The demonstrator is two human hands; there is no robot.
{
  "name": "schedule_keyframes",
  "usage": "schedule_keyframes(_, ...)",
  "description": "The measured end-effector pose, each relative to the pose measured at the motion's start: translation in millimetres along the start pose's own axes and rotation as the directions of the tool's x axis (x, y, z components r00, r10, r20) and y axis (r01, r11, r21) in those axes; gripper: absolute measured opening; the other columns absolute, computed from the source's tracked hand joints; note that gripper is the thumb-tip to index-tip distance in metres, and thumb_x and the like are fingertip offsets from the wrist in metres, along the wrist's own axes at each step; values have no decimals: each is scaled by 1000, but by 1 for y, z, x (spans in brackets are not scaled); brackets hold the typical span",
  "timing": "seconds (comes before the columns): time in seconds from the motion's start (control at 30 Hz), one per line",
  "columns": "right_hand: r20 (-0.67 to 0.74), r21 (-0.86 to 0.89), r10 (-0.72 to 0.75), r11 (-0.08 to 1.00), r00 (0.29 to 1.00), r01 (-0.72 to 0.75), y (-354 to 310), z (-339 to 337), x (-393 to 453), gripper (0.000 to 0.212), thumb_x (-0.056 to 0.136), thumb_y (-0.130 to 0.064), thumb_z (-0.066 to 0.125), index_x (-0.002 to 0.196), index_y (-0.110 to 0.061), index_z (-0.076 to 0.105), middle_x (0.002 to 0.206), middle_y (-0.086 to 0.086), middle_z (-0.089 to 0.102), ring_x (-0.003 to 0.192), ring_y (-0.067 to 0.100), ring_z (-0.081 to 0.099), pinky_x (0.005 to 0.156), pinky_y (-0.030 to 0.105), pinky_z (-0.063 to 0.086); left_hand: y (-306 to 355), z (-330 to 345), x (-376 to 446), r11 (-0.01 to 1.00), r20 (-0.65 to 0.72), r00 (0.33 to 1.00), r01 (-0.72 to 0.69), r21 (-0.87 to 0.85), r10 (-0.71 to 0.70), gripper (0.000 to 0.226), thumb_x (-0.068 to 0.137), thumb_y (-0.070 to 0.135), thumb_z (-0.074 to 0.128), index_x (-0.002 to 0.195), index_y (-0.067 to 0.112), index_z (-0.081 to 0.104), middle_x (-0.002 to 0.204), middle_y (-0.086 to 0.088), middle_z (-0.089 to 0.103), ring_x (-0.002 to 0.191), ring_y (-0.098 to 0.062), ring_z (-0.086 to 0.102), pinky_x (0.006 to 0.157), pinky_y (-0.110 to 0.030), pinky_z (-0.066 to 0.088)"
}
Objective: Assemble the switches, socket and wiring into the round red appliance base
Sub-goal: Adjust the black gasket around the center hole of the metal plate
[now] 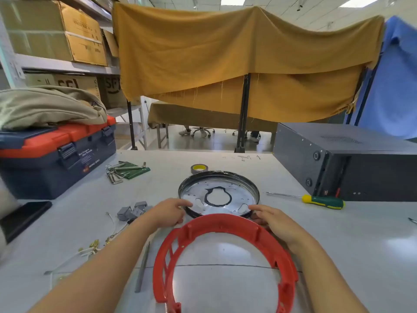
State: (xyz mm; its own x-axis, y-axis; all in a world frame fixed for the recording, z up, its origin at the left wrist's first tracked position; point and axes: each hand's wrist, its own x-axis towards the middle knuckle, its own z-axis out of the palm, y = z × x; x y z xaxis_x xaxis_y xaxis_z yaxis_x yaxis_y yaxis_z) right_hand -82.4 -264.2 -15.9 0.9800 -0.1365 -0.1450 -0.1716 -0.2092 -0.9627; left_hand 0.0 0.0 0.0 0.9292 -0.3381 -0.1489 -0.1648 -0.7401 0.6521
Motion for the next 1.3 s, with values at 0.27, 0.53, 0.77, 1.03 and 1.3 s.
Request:
schedule_keyframes(0.27,-62,-6,-33,999,998,32,-3,2,-1,29,98,-14,41,113,-24,64,110,4,66,101,13,61,75,21,49,2,4,5,976,-242,949,-169,141,199,9,88,11,61,92,12,69,75,1,64,65,-9,53,55,-11,35)
schedule_keyframes(0.53,-233,211,-170,952,958,220,-11,-1,-2,33,95,-27,51,128,-25,49,110,1,65,98,16,65,78,27,51,13,-7,-16,946,-400,865,-323,19,303,5,87,9,63,86,13,67,75,-5,68,74,-21,62,68,-16,42)
schedule_keyframes(0.77,-381,130,-199,955,903,266,-19,-4,-10,32,90,-34,58,119,-18,56,53,-10,58,46,11,50,48,28,39,18,-18,-52,913,-327,855,-402,73,403,10,89,16,62,91,24,67,80,3,67,75,-10,61,71,-17,44)
schedule_keyframes(1.03,-405,38,-257,954,877,297,-37,-3,-33,28,85,-9,40,86,-18,67,47,-2,45,43,15,38,41,28,33,7,-29,-93,733,-265,930,-365,-575,255,41,91,8,57,124,30,47,98,-8,73,88,-20,71,73,-19,55)
schedule_keyframes(1.3,-345,86,-288,938,893,336,-28,-2,-66,23,85,-6,44,71,-8,63,53,10,39,47,20,33,38,28,31,-8,-18,-111,624,-186,978,-205,-754,96,24,97,25,45,117,15,56,98,-13,73,89,-27,71,69,-28,59)
